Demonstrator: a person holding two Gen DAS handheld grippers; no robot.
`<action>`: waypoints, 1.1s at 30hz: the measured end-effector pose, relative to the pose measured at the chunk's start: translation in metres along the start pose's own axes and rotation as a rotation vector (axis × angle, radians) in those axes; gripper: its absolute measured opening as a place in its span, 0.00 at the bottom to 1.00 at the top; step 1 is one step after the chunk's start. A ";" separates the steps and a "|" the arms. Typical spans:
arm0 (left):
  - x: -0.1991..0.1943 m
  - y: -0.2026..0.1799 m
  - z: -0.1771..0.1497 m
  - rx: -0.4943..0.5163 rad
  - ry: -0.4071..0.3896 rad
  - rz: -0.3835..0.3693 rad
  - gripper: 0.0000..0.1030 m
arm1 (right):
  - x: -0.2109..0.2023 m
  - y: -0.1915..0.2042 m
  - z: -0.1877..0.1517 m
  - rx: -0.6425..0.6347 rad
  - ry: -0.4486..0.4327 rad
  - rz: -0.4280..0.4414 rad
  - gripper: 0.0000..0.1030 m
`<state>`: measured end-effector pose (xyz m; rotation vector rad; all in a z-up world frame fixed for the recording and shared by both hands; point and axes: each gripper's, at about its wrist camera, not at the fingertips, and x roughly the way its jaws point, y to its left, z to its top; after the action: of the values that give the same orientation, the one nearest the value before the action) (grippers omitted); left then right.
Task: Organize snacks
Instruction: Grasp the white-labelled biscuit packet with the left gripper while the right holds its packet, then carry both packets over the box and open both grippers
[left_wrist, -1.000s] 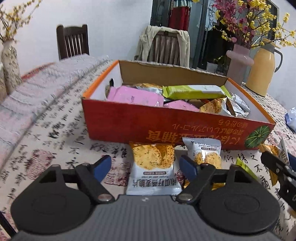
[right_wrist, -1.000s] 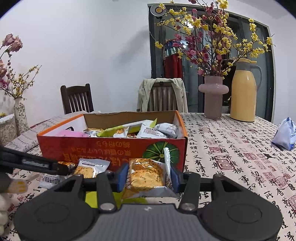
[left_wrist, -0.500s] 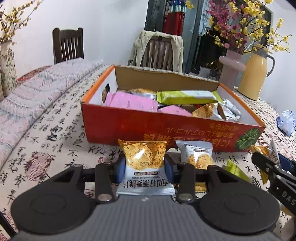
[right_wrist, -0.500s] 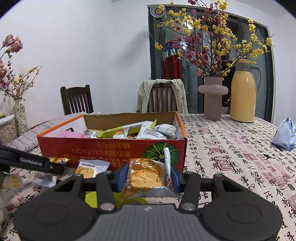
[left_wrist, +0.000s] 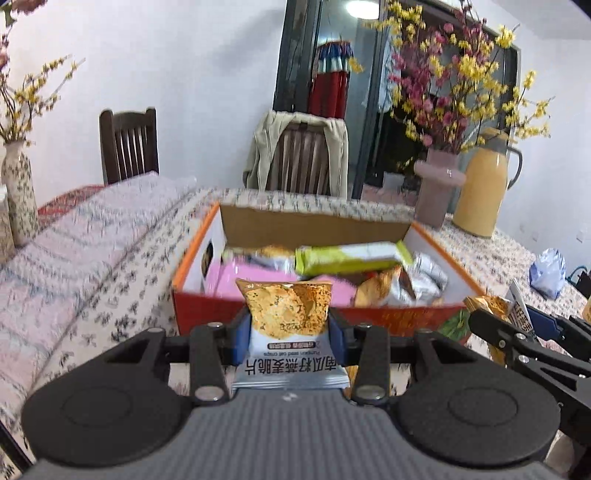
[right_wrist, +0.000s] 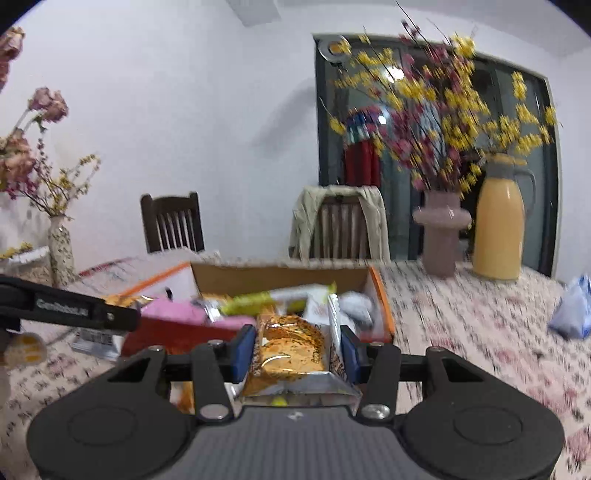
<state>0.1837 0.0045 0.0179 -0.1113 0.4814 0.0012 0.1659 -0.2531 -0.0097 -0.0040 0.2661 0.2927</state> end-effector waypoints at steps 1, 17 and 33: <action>-0.001 0.000 0.005 -0.004 -0.012 0.003 0.42 | 0.000 0.001 0.005 -0.006 -0.012 0.003 0.46; 0.044 0.005 0.067 -0.043 -0.115 0.064 0.42 | 0.078 -0.001 0.066 0.019 -0.062 -0.009 0.46; 0.101 0.018 0.046 -0.036 -0.106 0.061 0.43 | 0.124 -0.005 0.038 0.062 0.019 -0.049 0.51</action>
<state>0.2940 0.0250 0.0100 -0.1307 0.3792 0.0753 0.2918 -0.2208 -0.0059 0.0478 0.2937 0.2357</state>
